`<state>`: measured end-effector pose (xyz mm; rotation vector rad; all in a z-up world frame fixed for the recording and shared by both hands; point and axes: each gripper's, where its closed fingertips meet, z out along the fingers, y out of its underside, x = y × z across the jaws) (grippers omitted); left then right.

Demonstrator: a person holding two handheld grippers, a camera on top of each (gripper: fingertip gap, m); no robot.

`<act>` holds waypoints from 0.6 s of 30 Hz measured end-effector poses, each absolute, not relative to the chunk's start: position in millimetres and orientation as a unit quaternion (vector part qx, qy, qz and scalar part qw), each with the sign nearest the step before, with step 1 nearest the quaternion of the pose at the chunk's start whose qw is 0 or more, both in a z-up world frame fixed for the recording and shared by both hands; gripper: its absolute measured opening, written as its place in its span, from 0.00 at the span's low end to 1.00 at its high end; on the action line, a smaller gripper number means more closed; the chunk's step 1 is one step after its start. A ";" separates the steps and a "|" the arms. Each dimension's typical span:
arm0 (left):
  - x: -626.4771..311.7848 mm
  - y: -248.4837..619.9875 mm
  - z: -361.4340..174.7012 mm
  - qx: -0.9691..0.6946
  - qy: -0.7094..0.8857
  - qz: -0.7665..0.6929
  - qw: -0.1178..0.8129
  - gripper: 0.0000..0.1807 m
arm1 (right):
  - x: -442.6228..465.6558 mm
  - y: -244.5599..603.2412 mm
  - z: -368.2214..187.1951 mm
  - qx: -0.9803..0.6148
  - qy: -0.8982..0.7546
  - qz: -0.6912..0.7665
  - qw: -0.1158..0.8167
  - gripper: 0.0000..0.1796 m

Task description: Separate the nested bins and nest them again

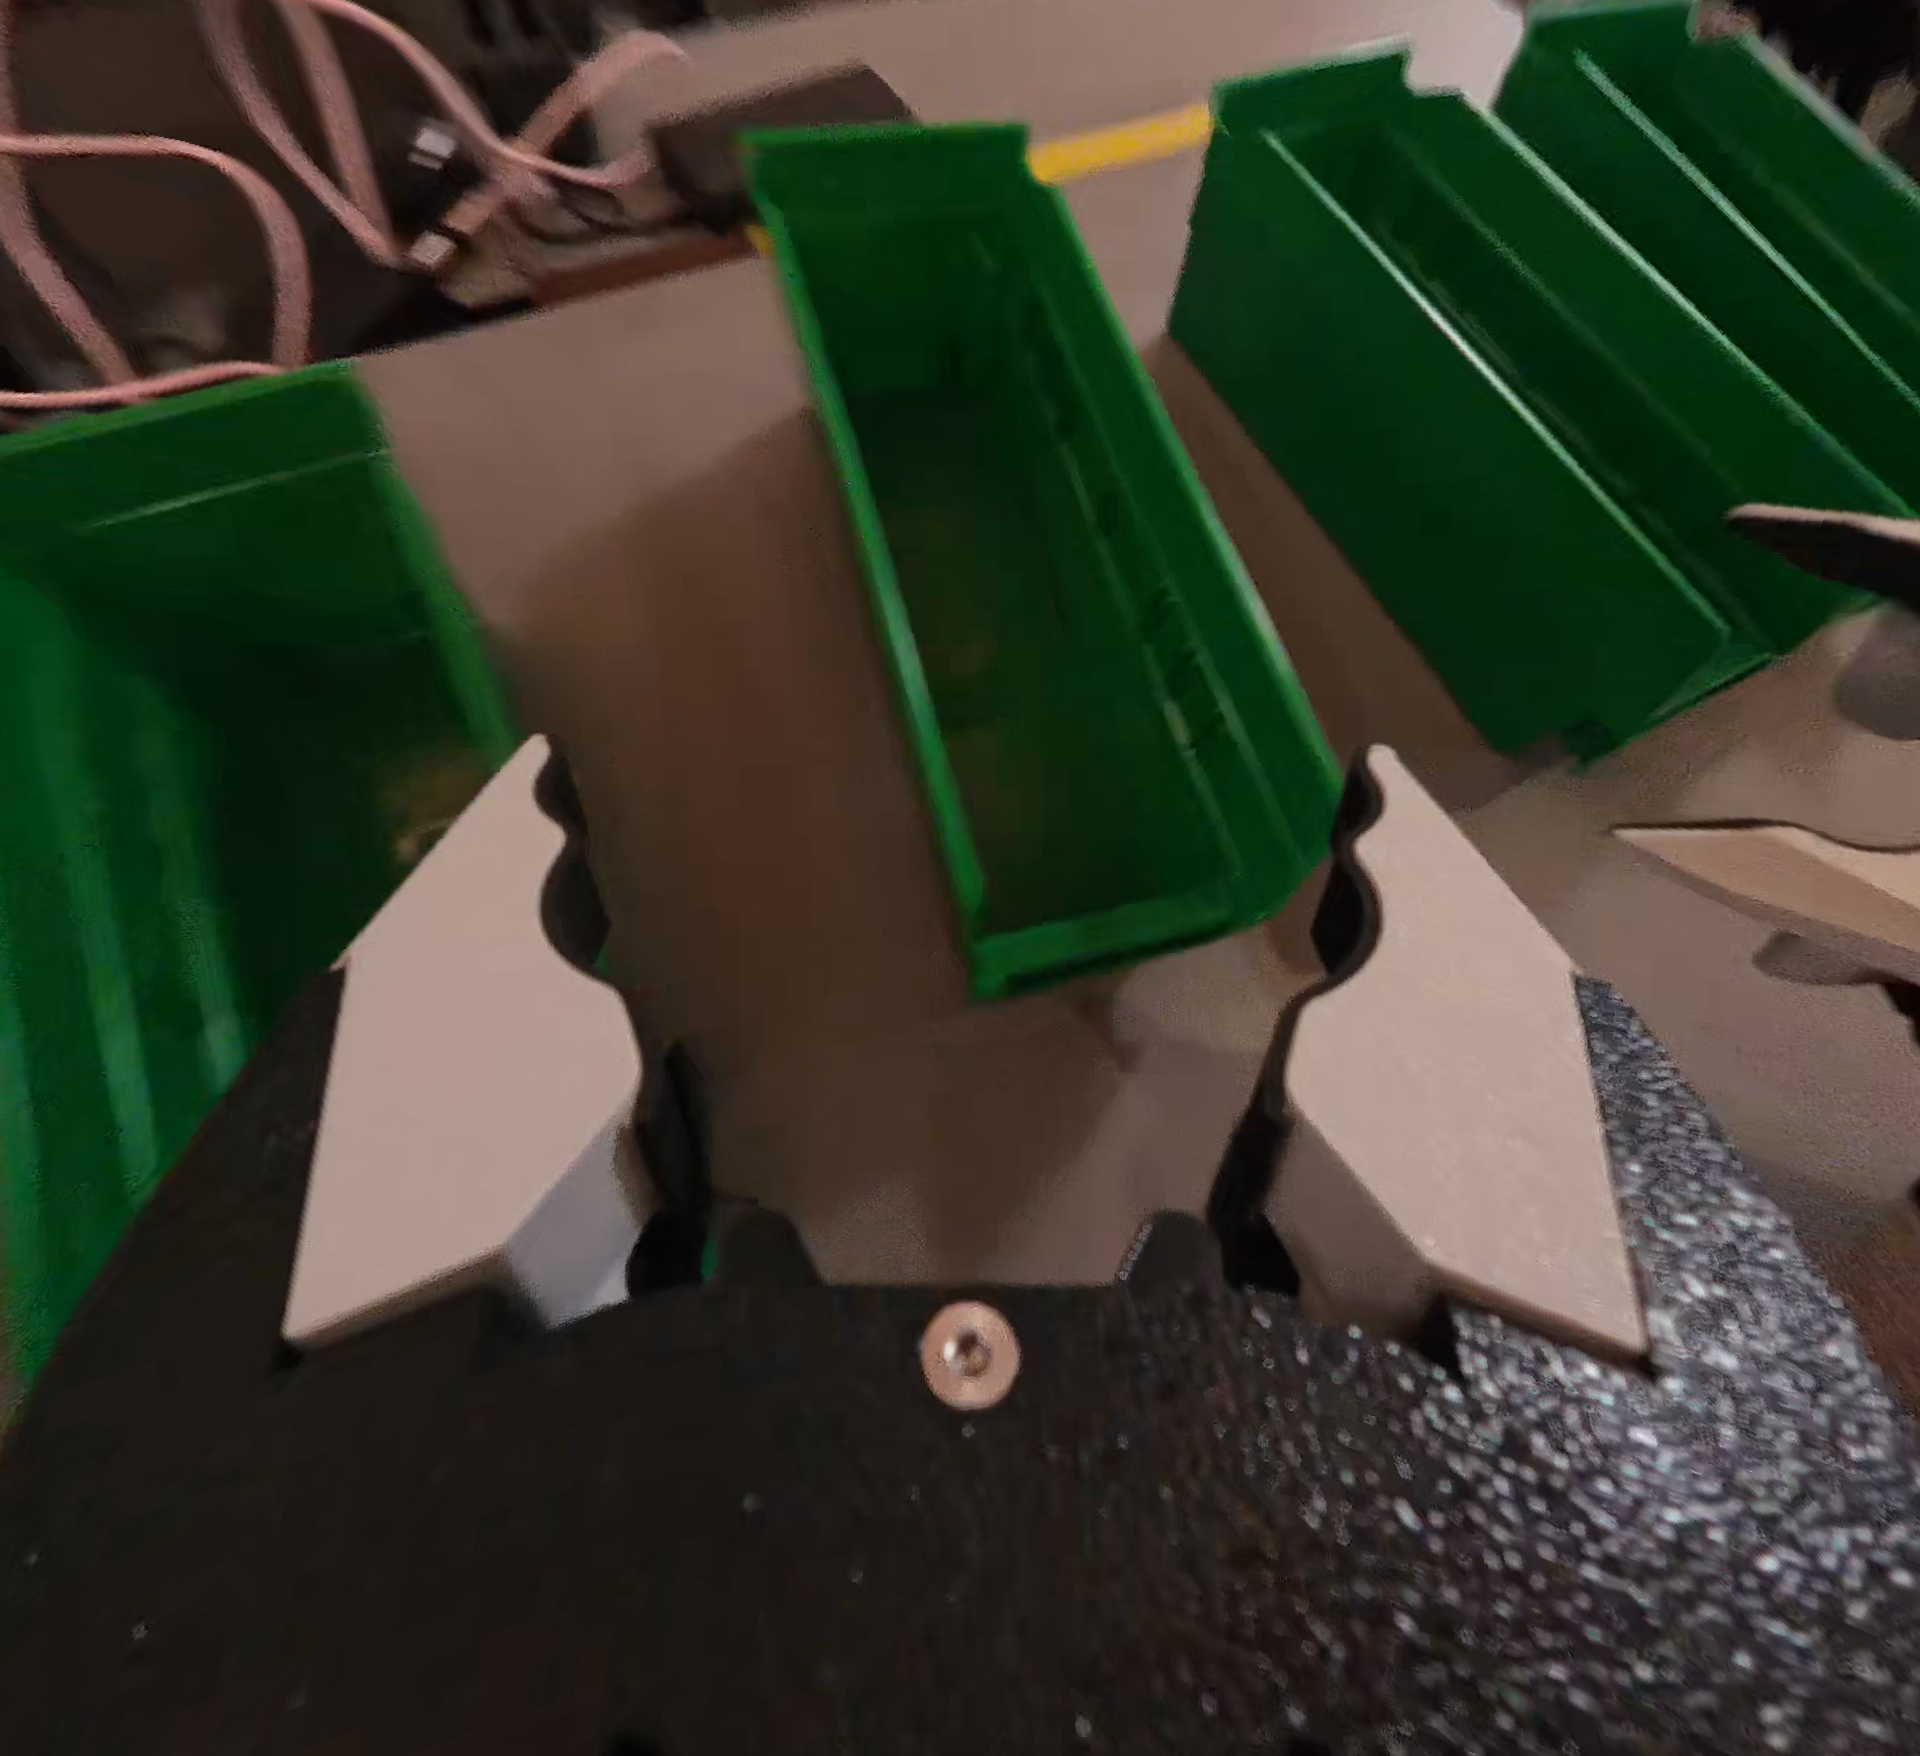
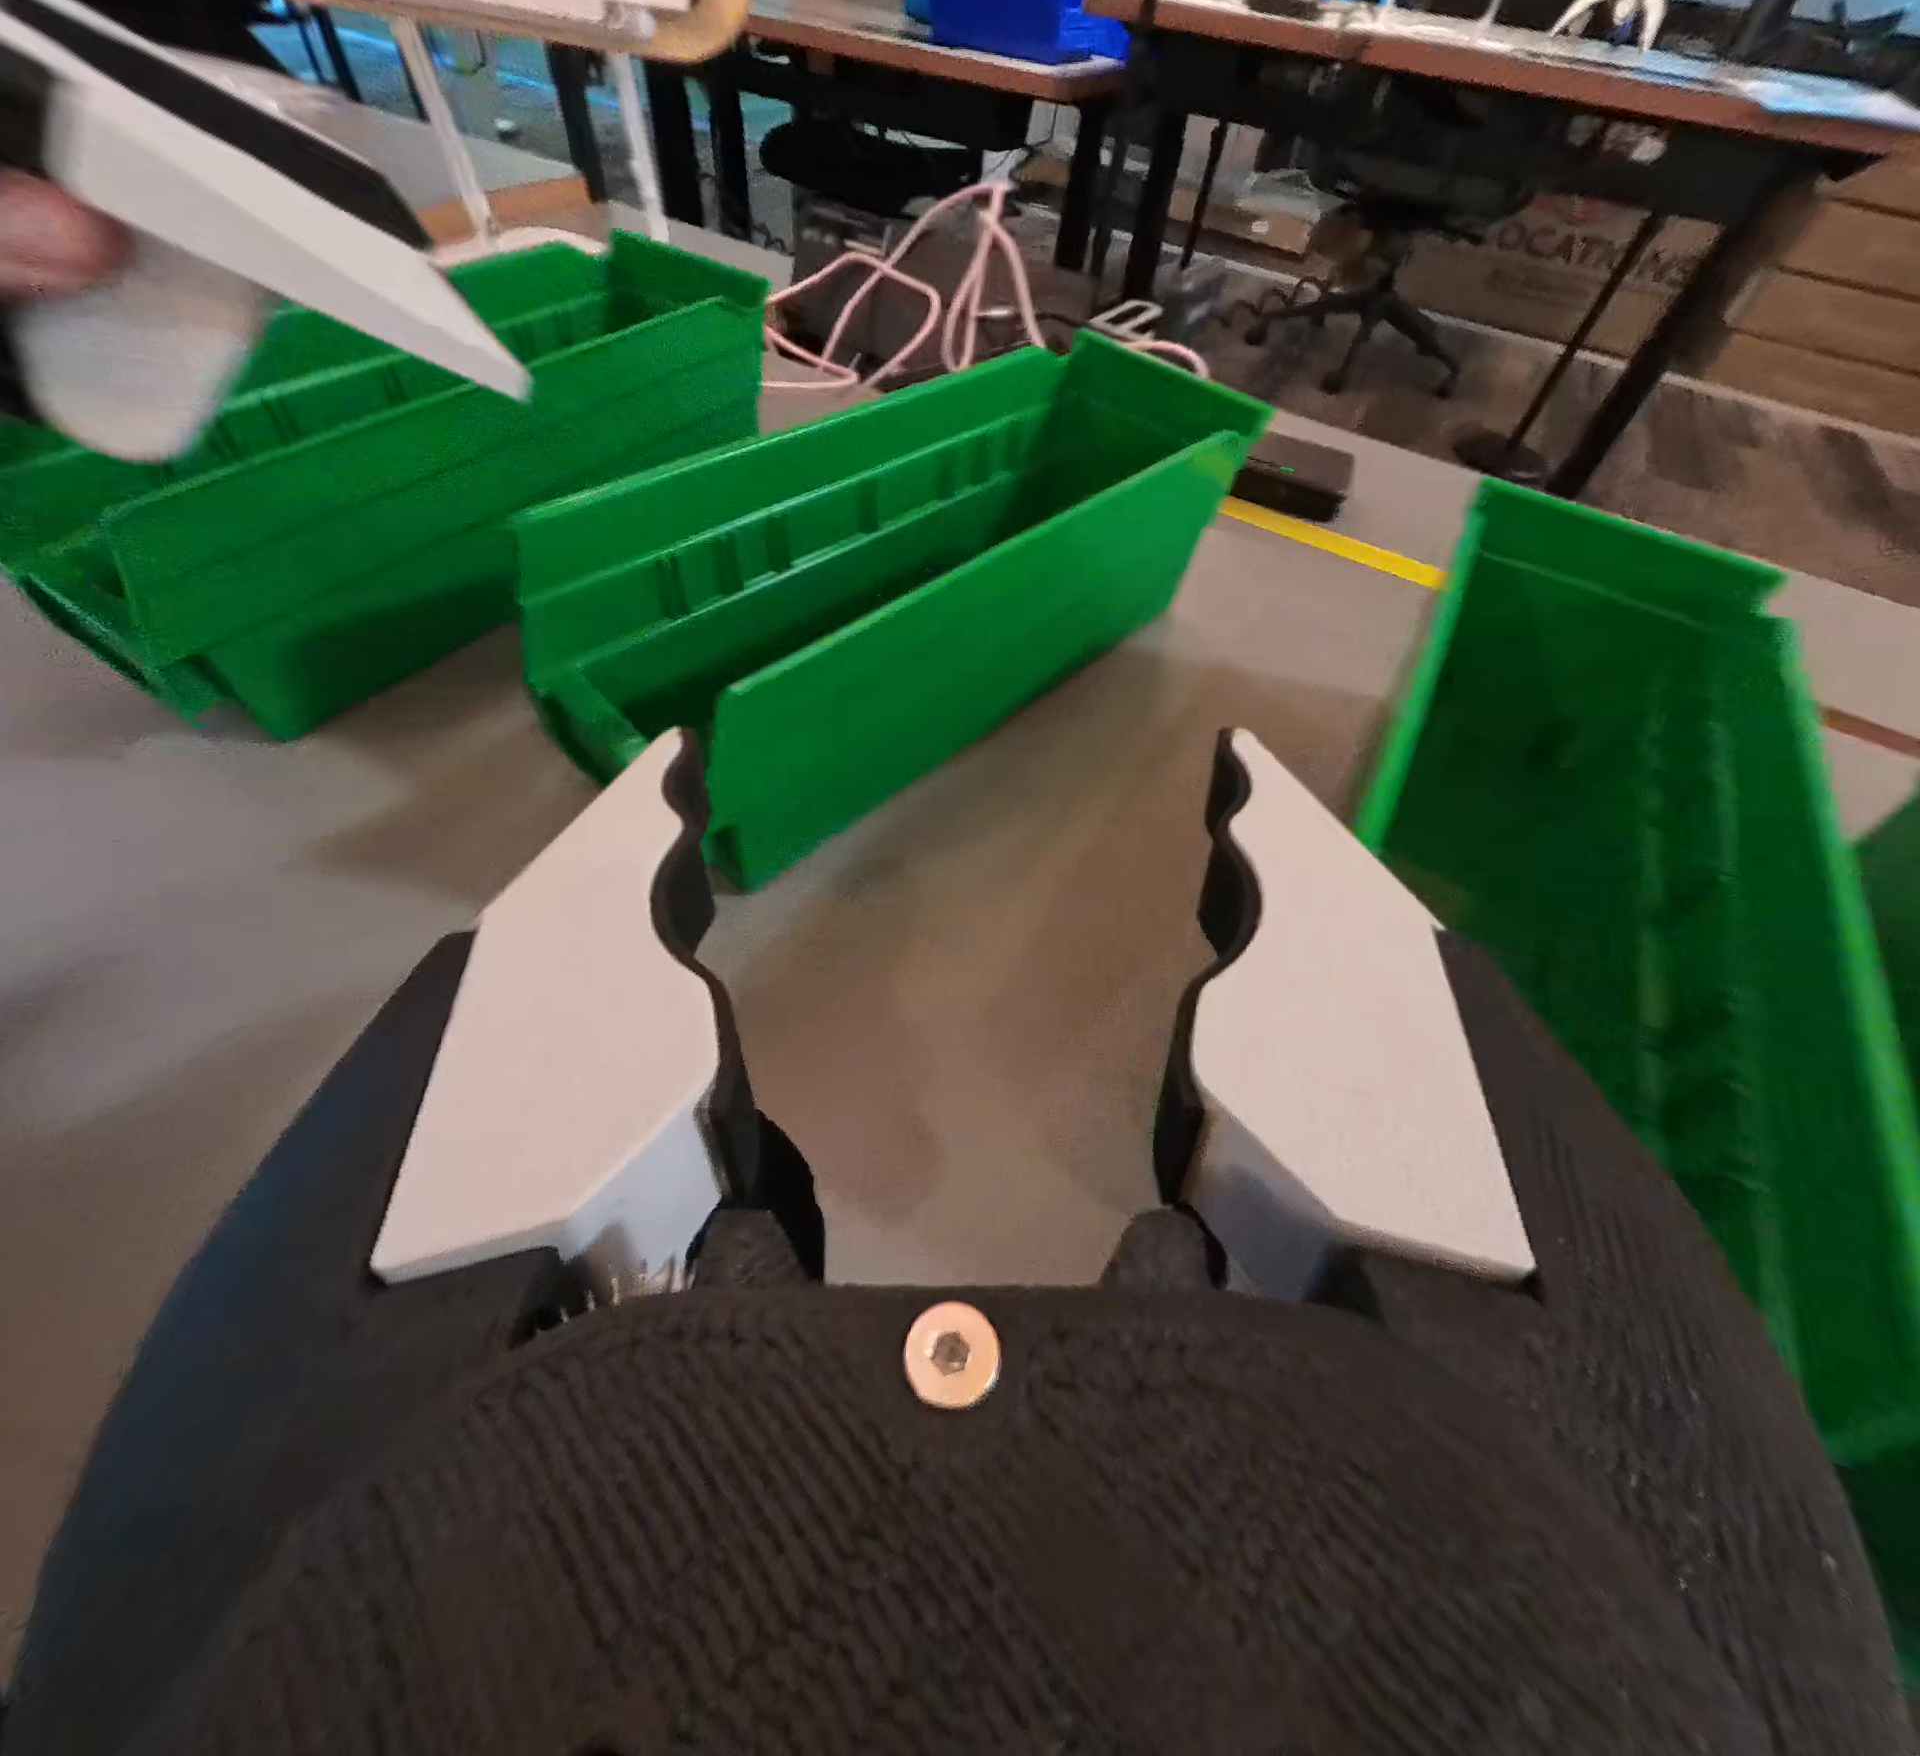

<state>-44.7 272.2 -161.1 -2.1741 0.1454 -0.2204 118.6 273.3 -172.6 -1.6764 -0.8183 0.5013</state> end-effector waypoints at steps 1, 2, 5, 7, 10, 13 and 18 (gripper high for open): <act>-63.0 255.3 -157.5 -0.870 0.042 -0.084 0.484 0.76 | 103.9 271.1 -178.6 -0.713 -0.354 0.204 0.570 0.56; -82.5 238.7 -155.4 -0.858 0.017 -0.083 0.506 0.76 | 91.6 272.2 -184.0 -0.715 -0.357 0.188 0.571 0.59; -137.7 196.8 -153.6 -0.810 -0.068 -0.104 0.574 0.75 | 59.0 282.0 -194.9 -0.731 -0.319 0.199 0.570 0.58; -166.8 174.6 -163.5 -0.793 -0.103 -0.112 0.590 0.74 | 39.8 287.8 -215.8 -0.756 -0.312 0.212 0.535 0.54; -194.8 157.1 -190.7 -0.803 -0.103 -0.095 0.579 0.70 | 30.4 300.5 -248.9 -0.795 -0.314 0.183 0.485 0.41; -202.1 154.0 -219.8 -0.823 -0.096 -0.105 0.550 0.66 | 32.2 305.4 -247.6 -0.804 -0.290 0.199 0.480 0.18; -201.1 162.1 -251.1 -0.847 -0.079 -0.088 0.519 0.47 | 75.4 323.2 -243.1 -0.818 -0.236 0.116 0.512 0.01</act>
